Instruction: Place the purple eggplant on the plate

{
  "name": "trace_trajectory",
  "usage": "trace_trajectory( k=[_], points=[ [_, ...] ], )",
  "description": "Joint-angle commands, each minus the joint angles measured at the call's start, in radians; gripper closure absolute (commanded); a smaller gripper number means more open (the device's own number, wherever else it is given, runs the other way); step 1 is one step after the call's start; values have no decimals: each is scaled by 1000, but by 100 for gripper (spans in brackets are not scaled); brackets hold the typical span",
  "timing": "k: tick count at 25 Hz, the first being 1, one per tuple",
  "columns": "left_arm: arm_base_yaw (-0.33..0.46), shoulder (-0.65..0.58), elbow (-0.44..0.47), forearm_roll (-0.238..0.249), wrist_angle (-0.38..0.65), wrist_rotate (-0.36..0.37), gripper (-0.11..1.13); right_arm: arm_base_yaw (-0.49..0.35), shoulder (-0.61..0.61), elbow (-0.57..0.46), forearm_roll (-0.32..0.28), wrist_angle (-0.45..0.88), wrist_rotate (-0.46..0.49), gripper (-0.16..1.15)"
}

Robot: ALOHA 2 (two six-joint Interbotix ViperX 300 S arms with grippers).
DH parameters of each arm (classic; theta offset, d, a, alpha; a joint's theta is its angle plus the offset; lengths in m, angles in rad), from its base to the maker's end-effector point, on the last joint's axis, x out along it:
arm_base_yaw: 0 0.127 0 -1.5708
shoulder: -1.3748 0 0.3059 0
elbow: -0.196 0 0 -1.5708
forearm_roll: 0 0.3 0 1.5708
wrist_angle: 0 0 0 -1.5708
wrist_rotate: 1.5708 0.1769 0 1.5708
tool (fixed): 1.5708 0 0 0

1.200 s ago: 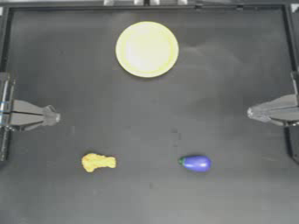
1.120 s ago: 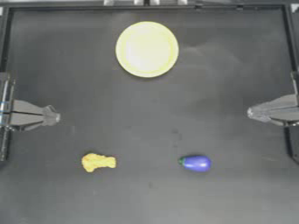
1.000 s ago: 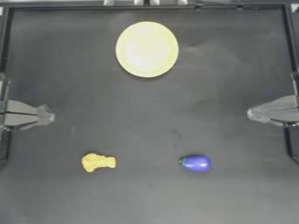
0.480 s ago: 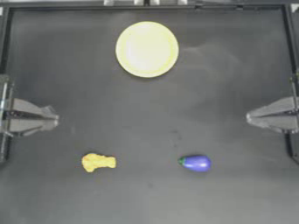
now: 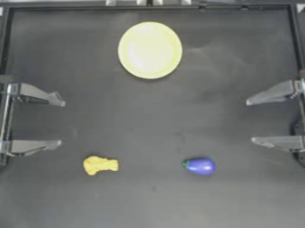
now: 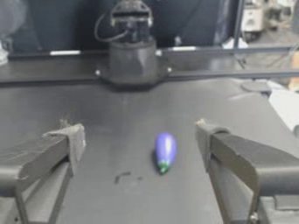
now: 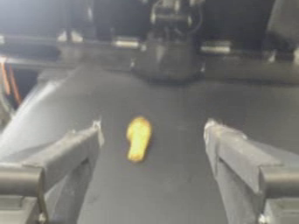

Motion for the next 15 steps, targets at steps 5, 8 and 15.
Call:
trace_trajectory(
  k=[5, 8, 15],
  points=[
    [15, 15, -21, -3, 20, -5, -1, 2, 133, -235, 123, 428, 3, -1],
    [18, 17, -21, -8, 21, -6, -1, 2, 224, -308, 115, 555, 41, 0],
    [25, 17, -12, -15, 21, -8, -1, 60, 430, -430, -55, 752, 230, 0]
  ],
)
